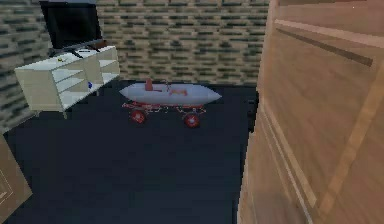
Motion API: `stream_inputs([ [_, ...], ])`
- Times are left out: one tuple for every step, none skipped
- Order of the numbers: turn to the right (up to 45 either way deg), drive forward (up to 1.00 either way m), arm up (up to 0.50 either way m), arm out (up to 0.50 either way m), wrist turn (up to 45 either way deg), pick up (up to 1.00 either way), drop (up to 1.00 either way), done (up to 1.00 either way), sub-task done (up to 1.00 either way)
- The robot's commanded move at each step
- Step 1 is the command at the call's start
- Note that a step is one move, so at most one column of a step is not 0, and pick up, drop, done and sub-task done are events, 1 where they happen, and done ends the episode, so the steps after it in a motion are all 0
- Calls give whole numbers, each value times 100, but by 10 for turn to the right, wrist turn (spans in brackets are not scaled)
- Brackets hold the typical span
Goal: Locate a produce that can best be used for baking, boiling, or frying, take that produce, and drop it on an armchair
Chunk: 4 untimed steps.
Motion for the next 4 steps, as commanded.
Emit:
stream_inputs([
  [0, 80, 0, 0, 0, 0, 0, 0, 0],
  [90, 0, 0, 0, 0, 0, 0, 0, 0],
  [0, 40, 0, 0, 0, 0, 0, 0, 0],
  [240, 0, 0, 0, 0, 0, 0, 0, 0],
])
